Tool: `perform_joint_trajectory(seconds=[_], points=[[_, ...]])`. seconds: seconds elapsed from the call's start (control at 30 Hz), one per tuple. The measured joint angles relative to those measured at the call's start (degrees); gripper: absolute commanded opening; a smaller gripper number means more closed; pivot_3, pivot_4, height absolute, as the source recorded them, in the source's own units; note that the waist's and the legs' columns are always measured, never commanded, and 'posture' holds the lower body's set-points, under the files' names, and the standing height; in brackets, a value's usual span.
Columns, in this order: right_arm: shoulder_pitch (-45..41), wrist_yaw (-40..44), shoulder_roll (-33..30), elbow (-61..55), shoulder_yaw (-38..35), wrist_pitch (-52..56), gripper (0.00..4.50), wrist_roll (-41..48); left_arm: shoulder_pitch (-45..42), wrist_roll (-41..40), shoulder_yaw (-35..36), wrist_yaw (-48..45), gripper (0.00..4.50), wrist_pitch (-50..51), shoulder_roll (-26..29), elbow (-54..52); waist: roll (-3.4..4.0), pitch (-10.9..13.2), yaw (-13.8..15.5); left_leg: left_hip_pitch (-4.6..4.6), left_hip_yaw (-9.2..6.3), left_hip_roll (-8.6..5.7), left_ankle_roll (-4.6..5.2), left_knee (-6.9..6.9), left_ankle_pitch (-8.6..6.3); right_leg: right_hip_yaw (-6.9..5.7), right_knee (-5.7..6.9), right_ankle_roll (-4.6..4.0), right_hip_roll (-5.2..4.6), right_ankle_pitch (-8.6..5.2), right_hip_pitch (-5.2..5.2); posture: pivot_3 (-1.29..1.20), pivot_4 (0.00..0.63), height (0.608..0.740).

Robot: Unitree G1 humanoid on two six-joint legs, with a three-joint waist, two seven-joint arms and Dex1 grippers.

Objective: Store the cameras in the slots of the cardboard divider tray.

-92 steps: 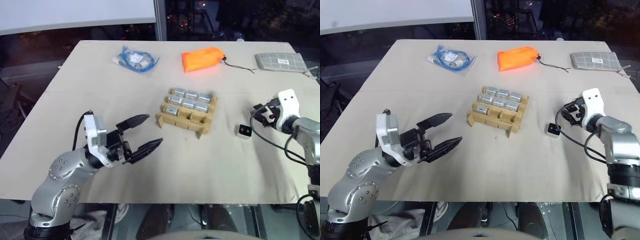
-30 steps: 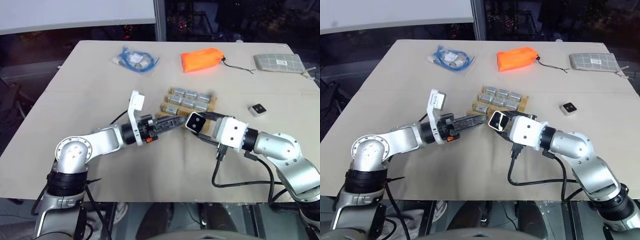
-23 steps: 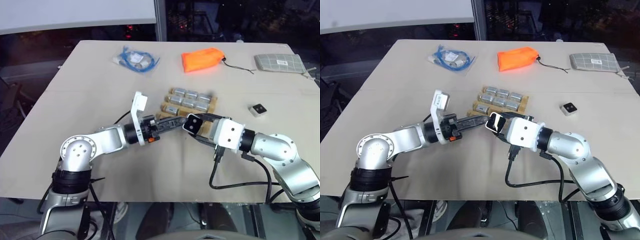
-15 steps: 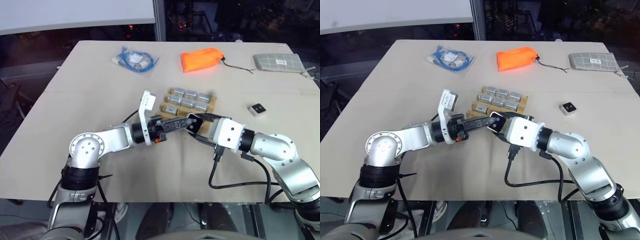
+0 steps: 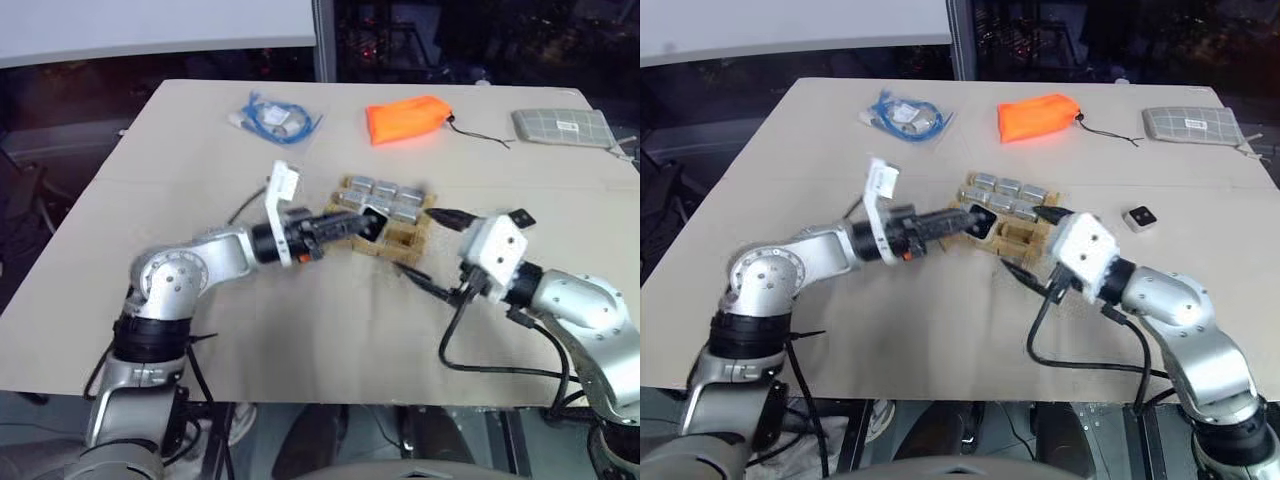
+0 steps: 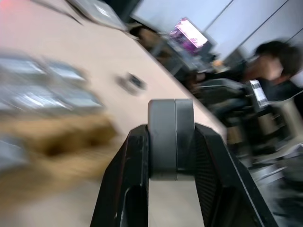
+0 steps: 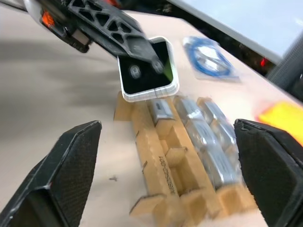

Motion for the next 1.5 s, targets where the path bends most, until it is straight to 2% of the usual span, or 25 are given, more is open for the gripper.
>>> perform_joint_trajectory(seconds=[0.03,0.1,0.2,0.37,0.57,0.87,1.47,1.5], points=[[0.8,0.1,0.0,-0.4,-0.9,0.3,4.48,0.9,-1.3,2.1,-0.7,-2.2,0.7,-1.7,0.5,1.4,0.0,0.0,0.0,0.0,-0.02,-0.01,0.0,-0.02,0.0,-0.01,-0.02,0.0,-0.01,0.0,0.0,0.0,0.15,0.74],[4.5,0.6,-0.8,-2.4,-4.3,1.4,4.48,5.0,-8.3,12.5,-6.1,-12.7,0.7,-11.7,0.8,10.9,0.0,0.0,0.3,-0.04,-0.02,-0.08,0.03,-0.03,0.0,-0.05,-0.09,0.01,0.0,0.0,0.01,0.0,0.15,0.74],[6.6,0.2,-1.5,-4.6,-7.5,2.4,4.48,8.9,-16.4,24.7,-11.4,-24.6,0.7,-26.0,-2.0,25.9,0.0,0.0,0.0,-0.06,0.0,-0.09,0.09,-0.04,-0.03,0.0,-0.13,0.02,-0.11,0.0,0.01,0.0,0.15,0.74],[9.9,-2.0,-1.7,-6.2,-9.0,2.2,4.48,10.2,-25.4,36.2,-14.1,-35.0,0.7,-41.6,-9.2,47.3,-0.11,0.1,-0.2,-0.17,-0.1,-0.07,0.14,-0.1,-0.06,-0.08,-0.14,0.03,-0.07,-0.01,-0.1,0.0,0.15,0.74],[12.9,-4.6,-1.4,-7.6,-8.9,1.4,4.48,9.8,-31.3,43.3,-13.7,-39.3,0.7,-51.4,-13.4,60.4,-0.15,0.1,-0.9,-0.19,-0.08,-0.14,0.33,-0.02,-0.16,-0.07,-0.07,0.12,0.05,-0.06,-0.09,0.0,0.15,0.74],[15.5,-6.5,-1.2,-8.3,-8.7,-0.4,4.48,8.5,-32.2,51.0,-13.4,-42.8,0.7,-60.2,-14.9,67.2,-0.19,0.1,-1.7,-0.16,-0.12,-0.13,0.35,0.21,-0.17,-0.1,0.11,0.15,0.12,-0.07,-0.02,0.0,0.15,0.74],[16.2,-6.2,-2.3,-7.8,-8.8,-2.1,4.48,7.7,-35.3,60.9,-12.8,-39.4,0.7,-69.8,-16.4,73.5,-0.2,0.1,-1.8,-0.1,-0.15,-0.12,0.39,0.39,-0.19,-0.14,0.19,0.19,0.19,-0.05,0.1,0.0,0.15,0.74],[16.3,-6.3,-2.3,-7.8,-8.8,-2.1,4.5,7.7,-35.4,61.0,-12.7,-39.4,1.77,-69.9,-16.5,73.6,-0.2,0.1,-1.8,-0.09,-0.15,-0.12,0.39,0.4,-0.19,-0.14,0.2,0.19,0.19,-0.05,0.1,0.0,0.15,0.74]])
